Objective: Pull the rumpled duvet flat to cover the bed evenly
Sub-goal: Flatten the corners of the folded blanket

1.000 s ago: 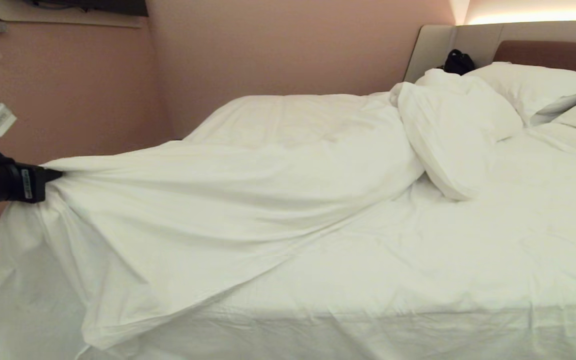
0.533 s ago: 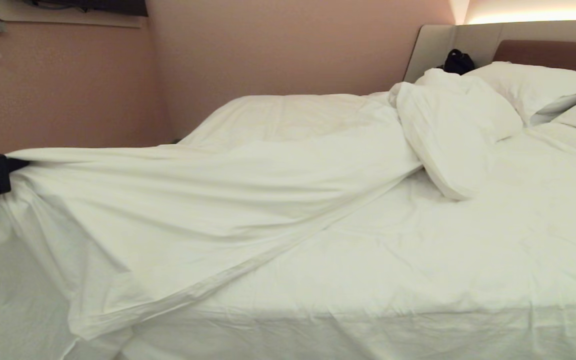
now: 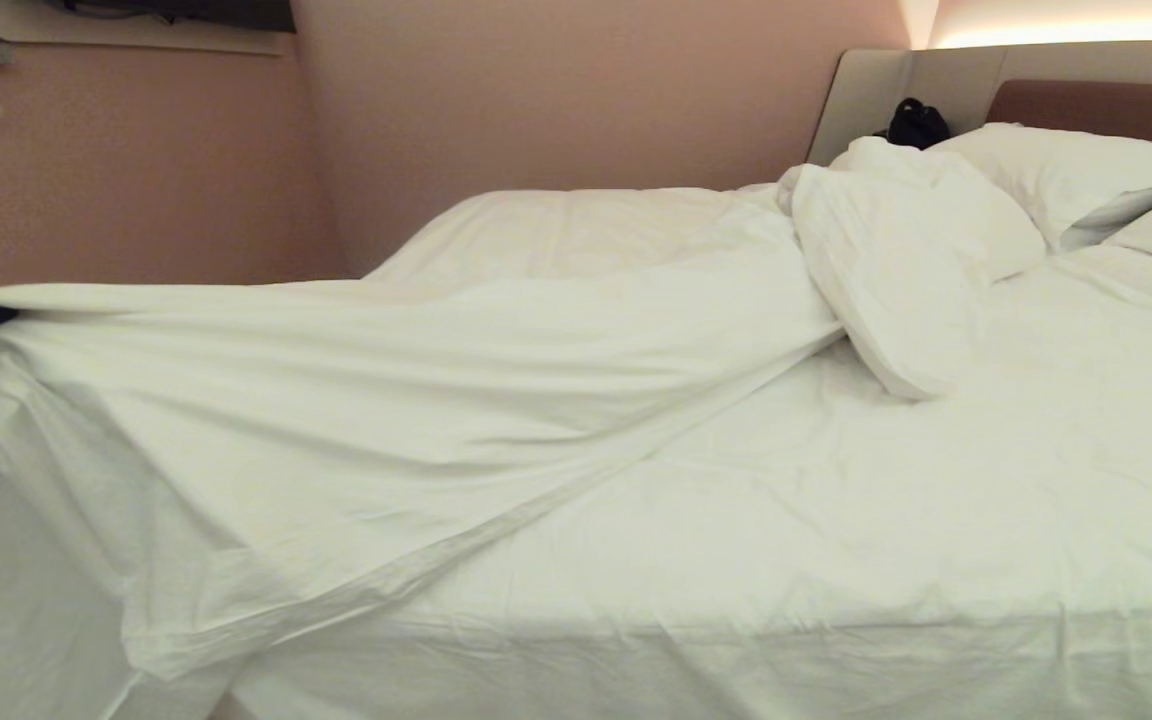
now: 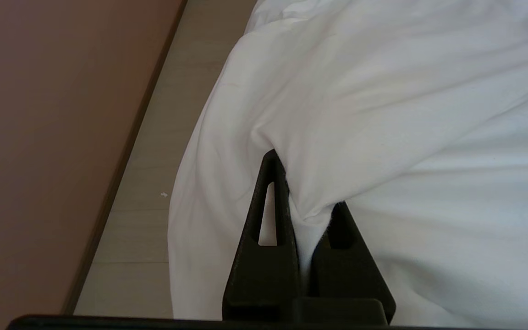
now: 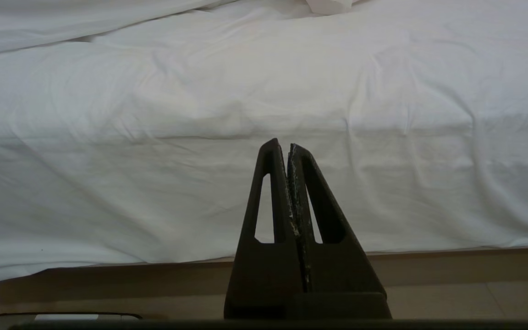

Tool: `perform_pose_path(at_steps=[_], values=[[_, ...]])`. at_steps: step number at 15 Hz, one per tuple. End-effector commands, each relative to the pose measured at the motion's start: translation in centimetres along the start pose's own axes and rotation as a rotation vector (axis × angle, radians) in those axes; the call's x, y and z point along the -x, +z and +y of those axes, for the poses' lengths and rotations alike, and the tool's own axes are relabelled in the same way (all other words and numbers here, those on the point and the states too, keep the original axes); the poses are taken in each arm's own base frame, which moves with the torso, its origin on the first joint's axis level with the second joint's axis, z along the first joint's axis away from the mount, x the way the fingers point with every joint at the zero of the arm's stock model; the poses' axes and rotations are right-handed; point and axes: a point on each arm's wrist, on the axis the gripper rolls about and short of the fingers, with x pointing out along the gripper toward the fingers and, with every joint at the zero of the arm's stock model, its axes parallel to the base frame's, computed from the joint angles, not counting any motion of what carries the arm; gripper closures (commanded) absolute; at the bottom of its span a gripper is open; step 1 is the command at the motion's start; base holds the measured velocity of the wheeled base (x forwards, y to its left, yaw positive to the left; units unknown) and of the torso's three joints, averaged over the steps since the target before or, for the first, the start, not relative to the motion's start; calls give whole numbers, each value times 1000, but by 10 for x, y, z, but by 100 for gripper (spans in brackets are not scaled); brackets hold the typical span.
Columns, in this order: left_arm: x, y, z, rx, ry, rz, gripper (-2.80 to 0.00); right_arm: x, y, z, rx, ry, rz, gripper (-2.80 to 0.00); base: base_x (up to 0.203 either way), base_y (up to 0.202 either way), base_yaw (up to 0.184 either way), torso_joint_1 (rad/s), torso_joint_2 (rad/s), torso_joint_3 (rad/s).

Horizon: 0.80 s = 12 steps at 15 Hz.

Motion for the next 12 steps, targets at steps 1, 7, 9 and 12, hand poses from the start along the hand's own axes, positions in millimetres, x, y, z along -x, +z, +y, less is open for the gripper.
perform_pose_path(at_steps=[1, 7, 9, 12], values=[[3, 1, -1, -6, 2, -10, 0, 0, 0, 0, 1, -1, -1, 0, 0, 0, 0, 0, 0, 0], [4, 2, -2, -6, -24, -15, -280, 0, 0, 0, 1, 1, -1, 0, 0, 0, 0, 0, 0, 0], [10, 4, -5, -13, -47, -34, -280, 0, 0, 0, 1, 1, -1, 0, 0, 0, 0, 0, 0, 0], [22, 12, -11, 20, -123, -82, -280, 0, 0, 0, 1, 0, -1, 0, 0, 0, 0, 0, 0, 0]])
